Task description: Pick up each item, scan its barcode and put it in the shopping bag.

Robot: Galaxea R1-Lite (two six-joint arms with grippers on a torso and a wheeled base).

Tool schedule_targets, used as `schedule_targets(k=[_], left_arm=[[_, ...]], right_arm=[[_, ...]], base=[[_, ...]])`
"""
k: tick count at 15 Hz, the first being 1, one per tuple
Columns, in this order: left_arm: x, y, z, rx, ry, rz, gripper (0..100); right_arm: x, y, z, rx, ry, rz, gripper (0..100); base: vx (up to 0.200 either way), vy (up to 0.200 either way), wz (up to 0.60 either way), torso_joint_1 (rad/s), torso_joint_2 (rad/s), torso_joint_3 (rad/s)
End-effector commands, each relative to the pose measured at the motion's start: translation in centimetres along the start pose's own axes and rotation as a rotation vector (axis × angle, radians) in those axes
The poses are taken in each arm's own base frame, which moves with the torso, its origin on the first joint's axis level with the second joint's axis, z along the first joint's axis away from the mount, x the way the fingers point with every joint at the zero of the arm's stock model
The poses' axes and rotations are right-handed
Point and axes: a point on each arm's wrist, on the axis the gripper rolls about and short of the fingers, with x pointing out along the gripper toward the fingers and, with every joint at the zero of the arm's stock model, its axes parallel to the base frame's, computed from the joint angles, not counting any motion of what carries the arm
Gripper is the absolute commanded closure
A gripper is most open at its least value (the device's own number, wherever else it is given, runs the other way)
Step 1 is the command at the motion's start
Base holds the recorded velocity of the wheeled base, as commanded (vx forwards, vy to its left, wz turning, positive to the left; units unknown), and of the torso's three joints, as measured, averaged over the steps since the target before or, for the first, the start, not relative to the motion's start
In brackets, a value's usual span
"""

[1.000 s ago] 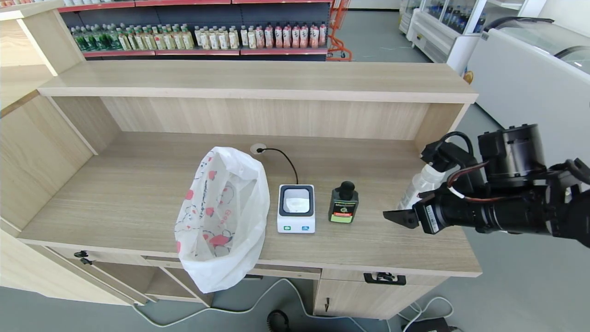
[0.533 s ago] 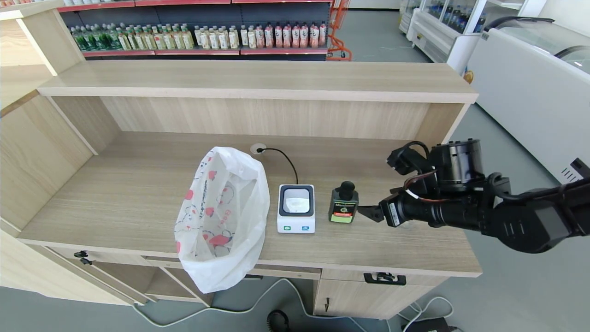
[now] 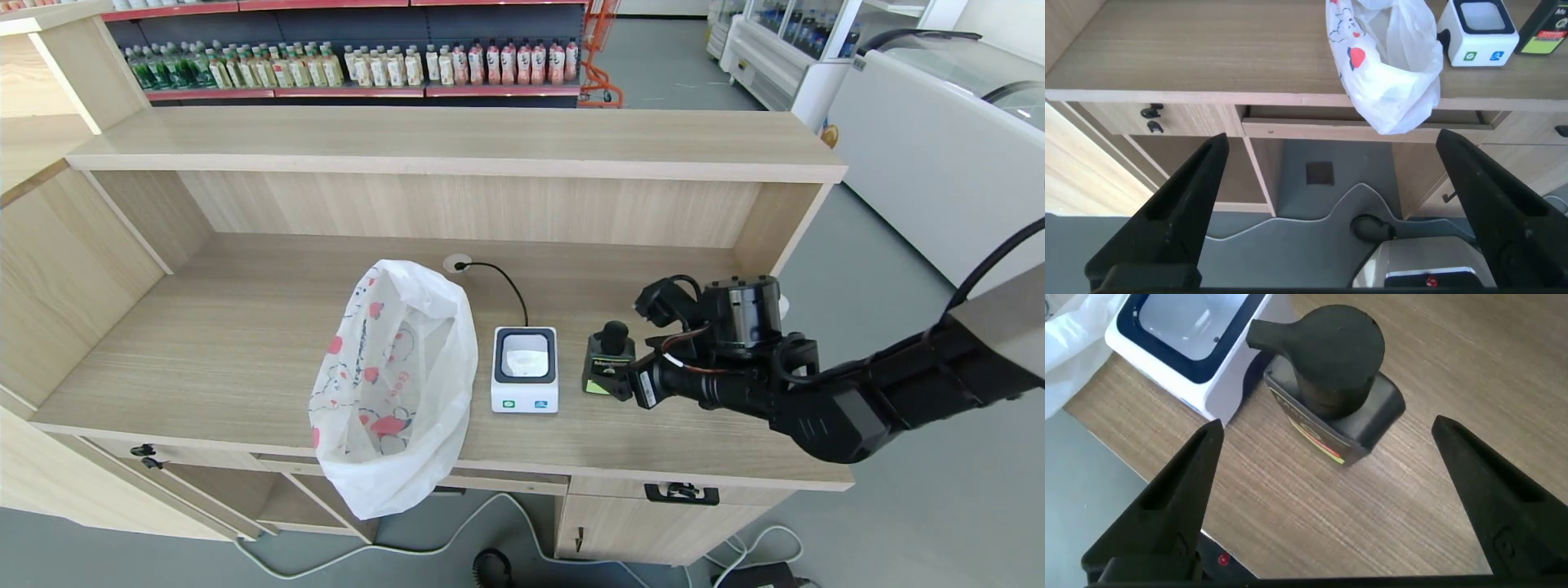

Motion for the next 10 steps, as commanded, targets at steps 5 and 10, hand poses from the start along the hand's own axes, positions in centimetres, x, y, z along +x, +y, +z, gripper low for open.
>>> schedule_targets(k=[5,10], left_arm=[[0.0,0.0,0.0,0.0,-0.001,0.0,0],[0.0,0.0,0.0,0.0,-0.001,0.0,0]], right_arm=[[3.3,0.3,-0.1,-0.02,-0.057,0.09,0],[5.3,0.2,-0.5,-0.079,-0.068,0.105,0]], base=[[0.0,0.0,0.0,0.0,0.0,0.0],[0.0,0.0,0.0,0.0,0.0,0.0]])
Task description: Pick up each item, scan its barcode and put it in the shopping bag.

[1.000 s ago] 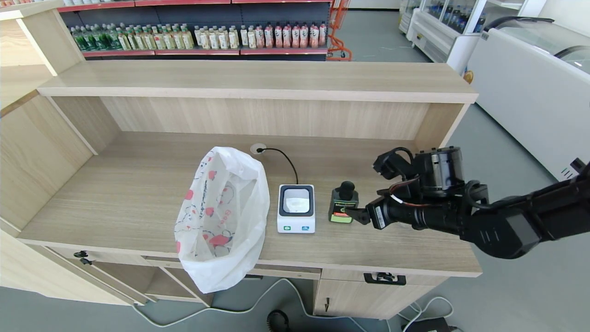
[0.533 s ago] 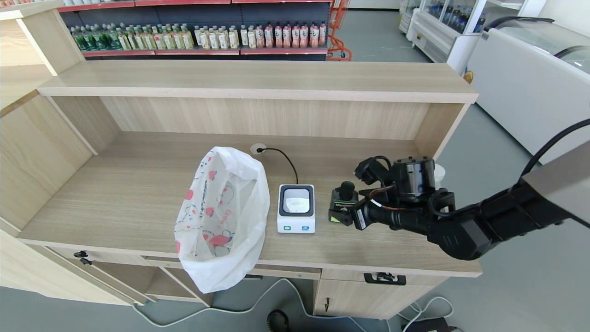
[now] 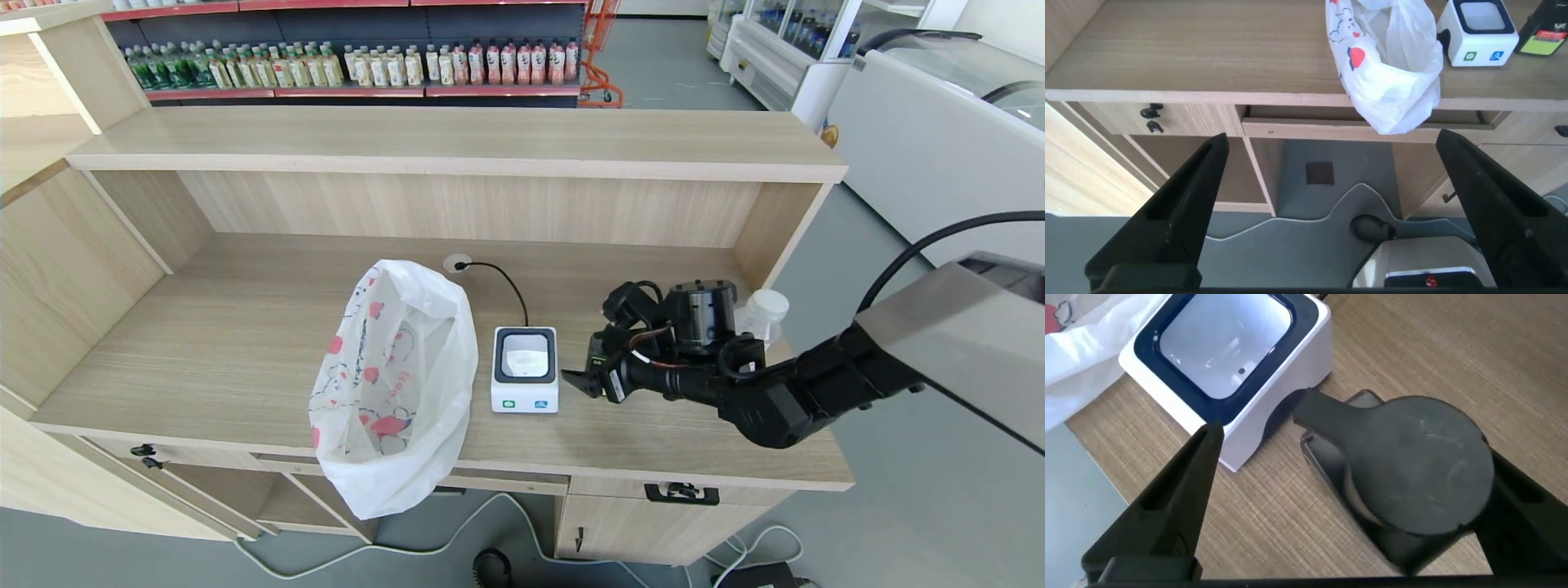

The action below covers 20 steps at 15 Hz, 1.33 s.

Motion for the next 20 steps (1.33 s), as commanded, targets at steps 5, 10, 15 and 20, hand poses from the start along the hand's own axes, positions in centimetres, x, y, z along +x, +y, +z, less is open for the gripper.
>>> schedule_targets(k=[5,10,15,20], left_arm=[[0.0,0.0,0.0,0.0,0.0,0.0,0],[0.0,0.0,0.0,0.0,0.0,0.0,0],[0.0,0.0,0.0,0.0,0.0,0.0,0],[0.0,0.0,0.0,0.0,0.0,0.0,0]], right_arm=[[1.9,-0.5,-1.5,-0.05,0.025,-0.001,0],[3.2,-0.8,-2.1,-0.049,0.024,-0.004,0],[2.7,-1.9,-0.3,-0.054,-0.027,-0.033,100],[-0.2,-2.8,0.1,-0.036,-0.013,-0.064,100]], base=[[0.0,0.0,0.0,0.0,0.0,0.0],[0.0,0.0,0.0,0.0,0.0,0.0],[0.0,0.0,0.0,0.0,0.0,0.0],[0.0,0.0,0.0,0.0,0.0,0.0]])
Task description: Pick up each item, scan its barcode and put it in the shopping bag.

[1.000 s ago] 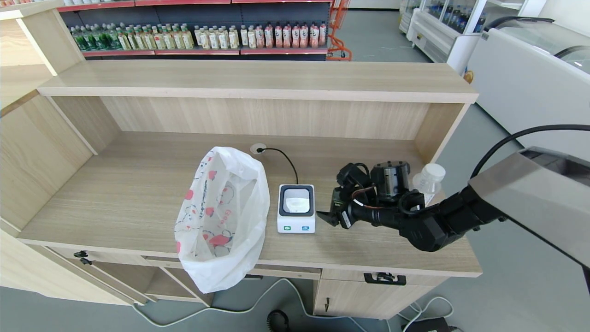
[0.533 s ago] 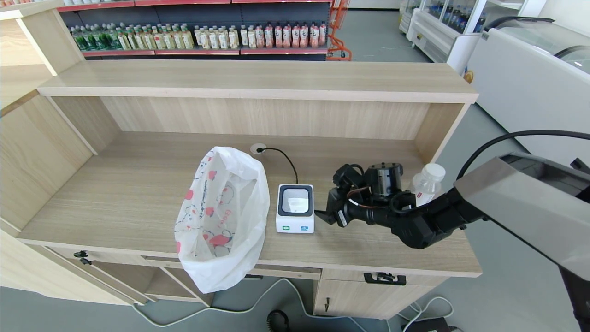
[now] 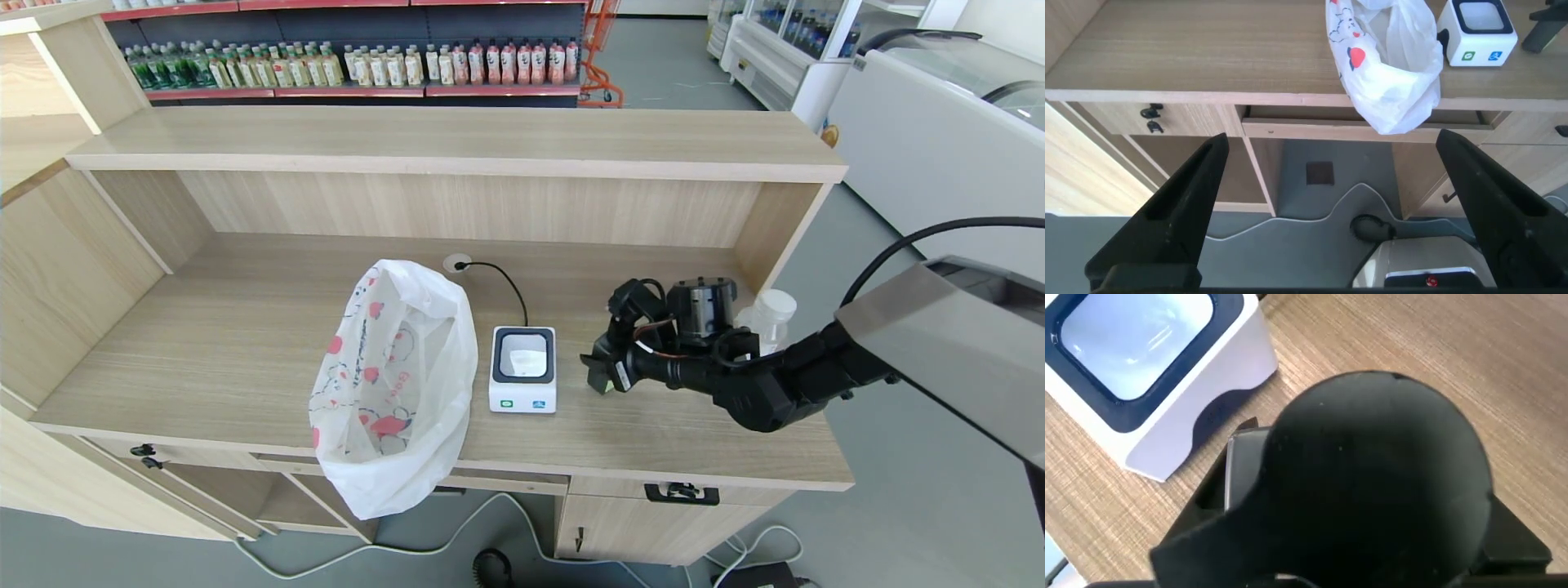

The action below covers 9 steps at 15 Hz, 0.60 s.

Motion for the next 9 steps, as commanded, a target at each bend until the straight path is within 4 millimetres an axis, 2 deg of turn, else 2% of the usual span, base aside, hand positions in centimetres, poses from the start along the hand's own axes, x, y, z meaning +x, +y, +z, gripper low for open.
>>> schedule_targets(k=[1,2,4,5,6,9], left_arm=[[0.0,0.0,0.0,0.0,0.0,0.0,0],[0.0,0.0,0.0,0.0,0.0,0.0,0],[0.0,0.0,0.0,0.0,0.0,0.0,0],[0.0,0.0,0.0,0.0,0.0,0.0,0],[0.0,0.0,0.0,0.0,0.0,0.0,0],[0.0,0.0,0.0,0.0,0.0,0.0,0]], right_arm=[[-2.4,-0.5,1.7,0.007,-0.033,-0.018,100],[-3.5,-0.6,3.0,0.034,-0.073,-0.025,100],[-6.4,-0.3,7.0,0.158,-0.196,0.041,100],[-7.2,-0.2,8.0,0.192,-0.229,0.076,100],[-9.8,0.2,10.5,0.255,-0.308,0.193,100],[-13.1,-0.3,12.4,0.32,-0.376,0.326,100]], base=[[0.0,0.0,0.0,0.0,0.0,0.0],[0.0,0.0,0.0,0.0,0.0,0.0],[0.0,0.0,0.0,0.0,0.0,0.0],[0.0,0.0,0.0,0.0,0.0,0.0],[0.0,0.0,0.0,0.0,0.0,0.0],[0.0,0.0,0.0,0.0,0.0,0.0]])
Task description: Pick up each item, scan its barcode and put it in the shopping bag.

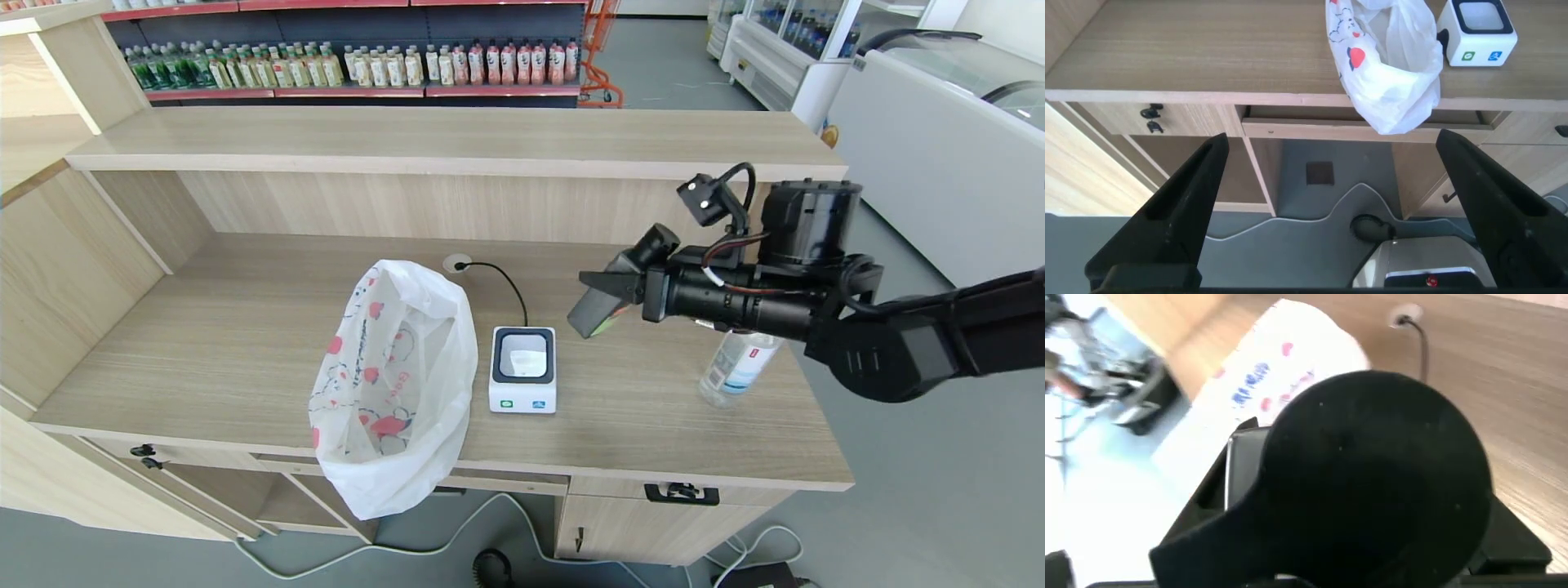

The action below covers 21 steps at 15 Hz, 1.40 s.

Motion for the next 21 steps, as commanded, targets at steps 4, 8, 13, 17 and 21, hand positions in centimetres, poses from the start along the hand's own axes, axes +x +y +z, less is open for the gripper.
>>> schedule_targets(k=[4,8,13,17,21], left_arm=[[0.0,0.0,0.0,0.0,0.0,0.0,0],[0.0,0.0,0.0,0.0,0.0,0.0,0],[0.0,0.0,0.0,0.0,0.0,0.0,0],[0.0,0.0,0.0,0.0,0.0,0.0,0],[0.0,0.0,0.0,0.0,-0.002,0.0,0]], right_arm=[[-10.6,6.1,10.1,-0.162,-0.206,0.377,100],[-17.6,11.5,11.8,-0.094,-0.134,0.669,100],[-18.6,13.1,10.5,-0.004,-0.068,0.763,100],[-19.7,13.7,8.2,0.055,-0.028,0.769,100],[-19.8,14.1,8.8,0.0,-0.054,0.811,100]], base=[[0.0,0.0,0.0,0.0,0.0,0.0],[0.0,0.0,0.0,0.0,0.0,0.0],[0.0,0.0,0.0,0.0,0.0,0.0],[0.0,0.0,0.0,0.0,0.0,0.0],[0.0,0.0,0.0,0.0,0.0,0.0]])
